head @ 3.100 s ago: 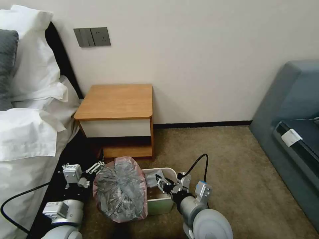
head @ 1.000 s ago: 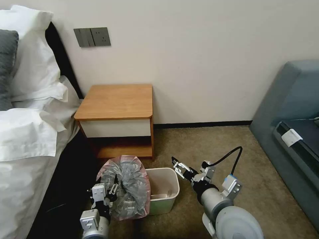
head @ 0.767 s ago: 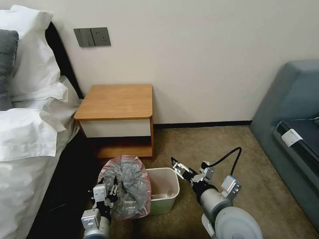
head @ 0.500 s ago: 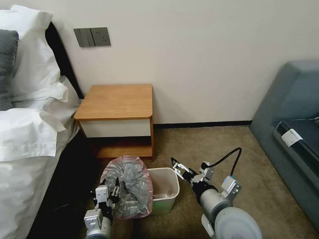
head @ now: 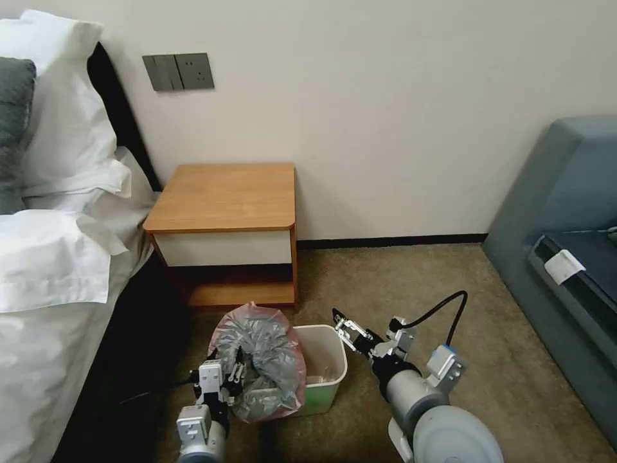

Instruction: Pick up the garbage bag from the table and place it over the trash can.

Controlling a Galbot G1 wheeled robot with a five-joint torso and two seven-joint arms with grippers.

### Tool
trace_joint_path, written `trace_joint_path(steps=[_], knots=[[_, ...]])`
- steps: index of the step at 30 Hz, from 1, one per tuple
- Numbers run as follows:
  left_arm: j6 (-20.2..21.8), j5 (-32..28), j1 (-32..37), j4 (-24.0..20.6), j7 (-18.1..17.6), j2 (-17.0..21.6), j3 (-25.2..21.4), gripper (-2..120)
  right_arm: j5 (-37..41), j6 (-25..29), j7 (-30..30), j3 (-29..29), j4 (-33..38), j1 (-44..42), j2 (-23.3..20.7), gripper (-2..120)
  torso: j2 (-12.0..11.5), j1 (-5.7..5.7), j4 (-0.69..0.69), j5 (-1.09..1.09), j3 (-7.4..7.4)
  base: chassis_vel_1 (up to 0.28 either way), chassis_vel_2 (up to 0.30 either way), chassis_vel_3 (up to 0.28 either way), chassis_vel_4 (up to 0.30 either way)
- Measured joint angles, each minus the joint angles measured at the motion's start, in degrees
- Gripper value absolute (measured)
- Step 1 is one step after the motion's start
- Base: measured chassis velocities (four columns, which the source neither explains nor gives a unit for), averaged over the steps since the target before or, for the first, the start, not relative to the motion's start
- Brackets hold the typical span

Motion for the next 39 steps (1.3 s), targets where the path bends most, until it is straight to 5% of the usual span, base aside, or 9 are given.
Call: trace_joint_path(steps=[25,32,34,39], knots=[[6.75,-6.05,-4.74,2.36,-1.85,0.88,1.34,49,-0.63,0.22,-0.13,0.97,-0.19,-1.15,-0.18,100,0.0,0.0,0.0,0.01,0.0,0.0,0.0,0.0,0.0],[7.35,-6.66,-5.2,2.8,-2.76,0.77,1.31,30,-0.63,0.22,-0.13,1.35,-0.22,-1.25,-0.2,100,0.0,0.0,0.0,0.02,0.0,0.0,0.0,0.0,0.0],[7.35,-6.84,-5.24,2.89,-2.82,0.78,1.25,16,-0.63,0.22,-0.13,1.41,-0.25,-1.23,-0.19,100,0.0,0.0,0.01,0.02,0.0,0.0,0.0,0.0,0.0],[6.86,-7.29,-5.2,2.82,-2.95,0.63,1.32,9,-0.62,0.18,-0.19,1.64,-0.12,-1.19,-0.31,100,0.0,0.0,0.0,-0.01,0.0,0.0,0.0,0.0,0.0]])
